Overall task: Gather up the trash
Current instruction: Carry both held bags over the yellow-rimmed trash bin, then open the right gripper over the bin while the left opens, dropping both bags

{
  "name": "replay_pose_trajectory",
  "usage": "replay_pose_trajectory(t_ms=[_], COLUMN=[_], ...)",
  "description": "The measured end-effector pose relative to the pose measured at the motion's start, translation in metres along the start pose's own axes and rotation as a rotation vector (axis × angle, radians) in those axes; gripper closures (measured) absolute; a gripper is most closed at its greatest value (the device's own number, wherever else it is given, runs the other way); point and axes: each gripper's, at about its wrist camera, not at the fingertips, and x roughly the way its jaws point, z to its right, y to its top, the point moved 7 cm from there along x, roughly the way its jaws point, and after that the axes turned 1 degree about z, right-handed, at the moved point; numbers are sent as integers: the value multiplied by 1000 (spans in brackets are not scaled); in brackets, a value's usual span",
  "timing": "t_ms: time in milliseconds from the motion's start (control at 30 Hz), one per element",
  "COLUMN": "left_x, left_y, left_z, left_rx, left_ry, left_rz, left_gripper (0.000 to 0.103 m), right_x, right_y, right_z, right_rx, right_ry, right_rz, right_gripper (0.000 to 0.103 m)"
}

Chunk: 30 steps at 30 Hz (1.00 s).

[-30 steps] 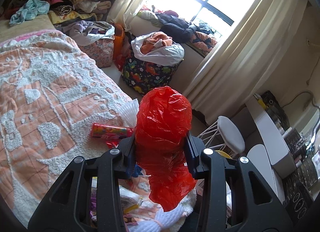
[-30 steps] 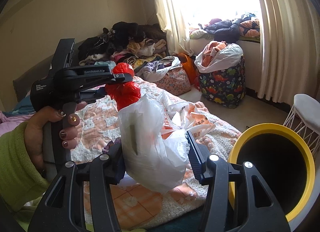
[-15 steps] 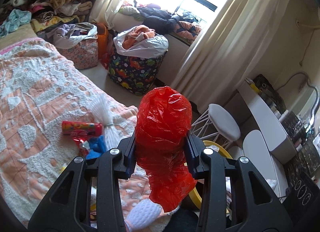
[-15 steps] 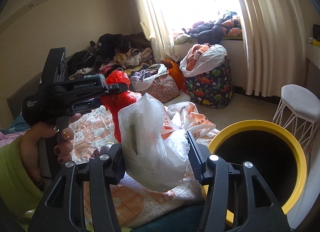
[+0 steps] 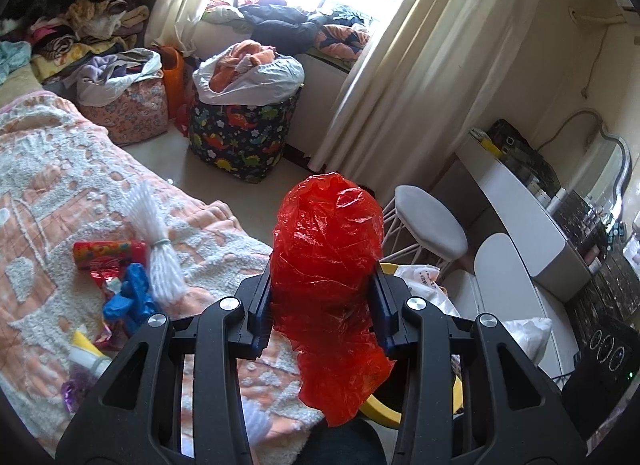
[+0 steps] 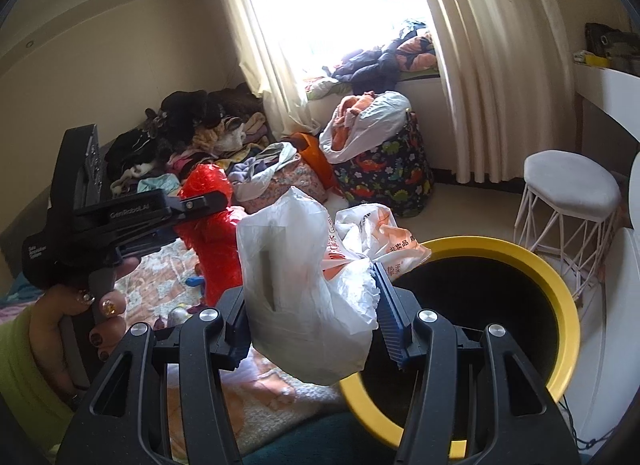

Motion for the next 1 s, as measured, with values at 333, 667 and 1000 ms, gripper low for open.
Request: replay_pose_trajectory(t_ms=[333, 667, 1000], left_x=[16, 36, 62], left_y=[-10, -18, -27], left_z=[34, 64, 85], left_rx=[53, 116, 167], left_ry=[-30, -51, -64], left_rz=[-21, -40, -61], left_gripper=[71, 71, 71], right_x=[-3, -2, 3], right_y=[0, 0, -8], right_z=[38, 66, 98], right_rx=[74, 129, 206], right_ry=[-57, -101, -148], right_rz=[-1, 2, -18], right_gripper=[53, 52, 51])
